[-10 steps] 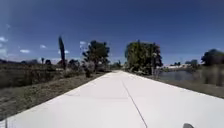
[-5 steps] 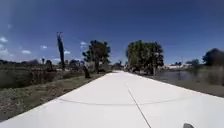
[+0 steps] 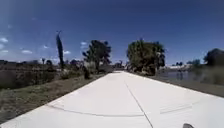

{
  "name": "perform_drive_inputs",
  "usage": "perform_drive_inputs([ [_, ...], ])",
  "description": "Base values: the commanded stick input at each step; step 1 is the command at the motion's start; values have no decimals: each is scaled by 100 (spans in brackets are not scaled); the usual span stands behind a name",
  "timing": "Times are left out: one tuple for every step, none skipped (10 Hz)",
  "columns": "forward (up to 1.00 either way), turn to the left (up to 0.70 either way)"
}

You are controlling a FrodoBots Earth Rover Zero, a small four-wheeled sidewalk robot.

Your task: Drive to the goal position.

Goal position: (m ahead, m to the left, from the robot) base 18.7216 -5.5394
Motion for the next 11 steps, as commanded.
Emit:
perform_drive_inputs([
  [70,0],
  [70,0],
  [70,0],
  [70,0],
  [70,0],
  [70,0],
  [70,0],
  [70,0],
  [55,0],
  [52,0],
  [70,-18],
])
